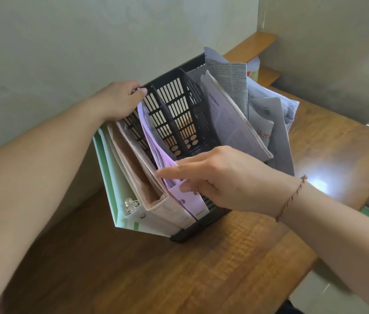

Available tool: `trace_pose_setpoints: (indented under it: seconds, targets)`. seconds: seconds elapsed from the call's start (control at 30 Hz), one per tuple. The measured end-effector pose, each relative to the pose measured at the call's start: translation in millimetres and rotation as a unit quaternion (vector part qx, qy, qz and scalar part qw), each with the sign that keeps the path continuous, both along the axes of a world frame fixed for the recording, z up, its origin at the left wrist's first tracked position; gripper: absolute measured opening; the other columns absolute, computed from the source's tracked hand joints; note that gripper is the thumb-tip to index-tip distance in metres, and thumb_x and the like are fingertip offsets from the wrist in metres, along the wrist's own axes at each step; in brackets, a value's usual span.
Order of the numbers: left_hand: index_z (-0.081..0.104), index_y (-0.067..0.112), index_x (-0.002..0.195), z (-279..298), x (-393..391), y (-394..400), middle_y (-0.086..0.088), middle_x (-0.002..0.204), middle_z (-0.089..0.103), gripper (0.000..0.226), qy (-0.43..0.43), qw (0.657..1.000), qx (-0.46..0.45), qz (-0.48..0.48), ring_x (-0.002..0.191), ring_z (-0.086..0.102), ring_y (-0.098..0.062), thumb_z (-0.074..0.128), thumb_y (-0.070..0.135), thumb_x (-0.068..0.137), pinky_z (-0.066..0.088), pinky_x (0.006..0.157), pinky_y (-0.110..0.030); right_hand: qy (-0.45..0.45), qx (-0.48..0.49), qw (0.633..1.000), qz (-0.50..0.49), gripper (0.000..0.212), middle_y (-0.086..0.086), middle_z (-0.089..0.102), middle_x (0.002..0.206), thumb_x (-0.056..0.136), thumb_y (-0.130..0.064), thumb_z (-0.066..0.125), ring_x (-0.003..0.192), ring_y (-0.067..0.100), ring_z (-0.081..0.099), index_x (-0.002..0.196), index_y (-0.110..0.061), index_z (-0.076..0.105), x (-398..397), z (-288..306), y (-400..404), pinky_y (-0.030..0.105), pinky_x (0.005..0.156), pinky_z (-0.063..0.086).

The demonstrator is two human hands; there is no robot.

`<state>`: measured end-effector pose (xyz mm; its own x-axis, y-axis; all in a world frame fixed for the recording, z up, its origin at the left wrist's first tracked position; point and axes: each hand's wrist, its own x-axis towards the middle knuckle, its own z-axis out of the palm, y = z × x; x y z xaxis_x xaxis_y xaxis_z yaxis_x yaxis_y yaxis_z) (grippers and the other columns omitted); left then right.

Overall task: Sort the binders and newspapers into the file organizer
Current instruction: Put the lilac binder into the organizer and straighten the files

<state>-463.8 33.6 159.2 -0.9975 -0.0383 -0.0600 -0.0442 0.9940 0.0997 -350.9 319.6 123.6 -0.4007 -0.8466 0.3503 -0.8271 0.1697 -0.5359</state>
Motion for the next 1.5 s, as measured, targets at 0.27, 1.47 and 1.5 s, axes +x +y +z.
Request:
trace_pose_setpoints:
  seconds: [0.27, 1.47, 1.5]
  targets:
    - [0.052, 0.013, 0.117, 5, 16, 7, -0.026, 0.12, 0.059, 0.042, 0.039, 0.996, -0.078, 0.017, 0.107, 0.056, -0.041, 0.025, 0.042, 0.104, 0.044, 0.088, -0.045, 0.078, 0.006, 0.997, -0.02, 0.071, 0.001, 0.073, 0.108, 0.076, 0.006, 0.052, 0.078, 0.019, 0.071, 0.137, -0.03, 0.05, 11, -16, -5, 0.036, 0.053, 0.056]
    - [0.07, 0.03, 0.114, 35, 236, 88, 0.004, 0.106, 0.069, 0.034, -0.049, 0.998, 0.03, 0.034, 0.094, 0.064, -0.02, 0.072, 0.043, 0.083, 0.056, 0.081, -0.039, 0.284, 0.123, 0.946, -0.092, 0.013, -0.013, 0.07, 0.092, 0.078, -0.033, 0.069, 0.116, 0.025, 0.054, 0.089, -0.027, 0.073, 47, 24, -37, 0.053, 0.107, 0.026]
    - [0.071, 0.029, 0.114, 36, 236, 88, 0.004, 0.106, 0.069, 0.034, -0.054, 0.997, 0.04, 0.037, 0.093, 0.064, -0.019, 0.073, 0.042, 0.083, 0.056, 0.082, -0.039, 0.283, 0.126, 0.946, -0.098, 0.014, -0.013, 0.07, 0.092, 0.078, -0.033, 0.069, 0.116, 0.025, 0.054, 0.089, -0.027, 0.073, 48, 24, -38, 0.054, 0.107, 0.025]
